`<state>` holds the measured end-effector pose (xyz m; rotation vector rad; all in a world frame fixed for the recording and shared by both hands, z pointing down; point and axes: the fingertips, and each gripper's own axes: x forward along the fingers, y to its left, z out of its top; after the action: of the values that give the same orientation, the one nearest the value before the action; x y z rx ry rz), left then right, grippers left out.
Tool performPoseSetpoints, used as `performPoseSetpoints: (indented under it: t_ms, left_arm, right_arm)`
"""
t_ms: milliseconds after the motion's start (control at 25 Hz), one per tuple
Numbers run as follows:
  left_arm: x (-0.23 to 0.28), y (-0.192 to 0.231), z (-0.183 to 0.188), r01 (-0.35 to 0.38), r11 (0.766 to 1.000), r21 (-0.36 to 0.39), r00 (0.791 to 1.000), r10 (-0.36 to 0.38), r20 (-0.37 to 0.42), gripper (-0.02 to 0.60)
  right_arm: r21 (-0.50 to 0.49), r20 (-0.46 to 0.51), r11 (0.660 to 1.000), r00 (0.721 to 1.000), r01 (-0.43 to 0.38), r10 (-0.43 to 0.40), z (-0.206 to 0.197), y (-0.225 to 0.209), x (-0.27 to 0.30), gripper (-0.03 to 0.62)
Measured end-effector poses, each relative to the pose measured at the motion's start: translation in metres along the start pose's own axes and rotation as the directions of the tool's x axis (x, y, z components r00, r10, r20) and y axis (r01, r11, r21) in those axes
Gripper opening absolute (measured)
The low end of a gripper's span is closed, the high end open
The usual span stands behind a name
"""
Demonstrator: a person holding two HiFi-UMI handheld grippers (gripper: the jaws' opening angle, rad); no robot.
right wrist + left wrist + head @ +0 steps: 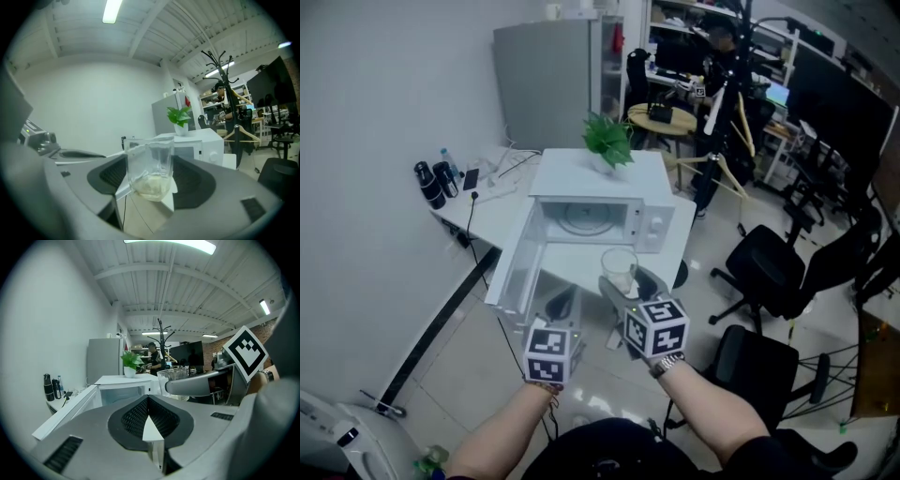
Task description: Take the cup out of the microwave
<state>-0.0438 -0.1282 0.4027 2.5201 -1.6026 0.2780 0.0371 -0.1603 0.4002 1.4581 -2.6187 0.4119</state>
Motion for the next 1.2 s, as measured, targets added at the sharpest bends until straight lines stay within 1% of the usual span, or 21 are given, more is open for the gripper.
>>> performPoseSetpoints:
  t_ms: [400, 520, 680, 800, 1200]
  left_arm:
    - [-0.011, -0.044, -0.005, -0.074, 0.997, 0.000, 0.997, 0.074, -0.012, -0.003]
    - [-0.014, -0.053, -0.007, -0.082, 0.997, -0.003, 0.997, 0.082, -0.013, -0.003]
    - [-0.020, -0.056, -0.006, -0.083, 0.997, -0.001, 0.997, 0.083, -0.006, -0.003]
    - [-0.024, -0.054, -0.003, -0.070, 0.998, 0.003, 0.998, 0.070, 0.000, -0.003]
    - [-0.042, -0.031, -0.001, -0.027, 0.999, 0.019, 1.000, 0.027, 0.012, -0.003]
  right_arm:
    - [-0.011, 0.015, 0.996, 0.996, -0.093, 0.094, 0.003, -0.009, -0.048, 0.334]
    - [-0.018, 0.017, 0.994, 0.994, -0.105, 0.105, 0.003, -0.010, -0.058, 0.334]
    - [-0.025, 0.027, 0.994, 0.994, -0.105, 0.105, 0.005, -0.006, -0.066, 0.333]
    - [-0.019, 0.035, 0.996, 0.995, -0.088, 0.089, 0.007, -0.003, -0.070, 0.333]
    - [-0.017, 0.058, 0.999, 0.998, -0.039, 0.040, 0.008, 0.024, -0.071, 0.333]
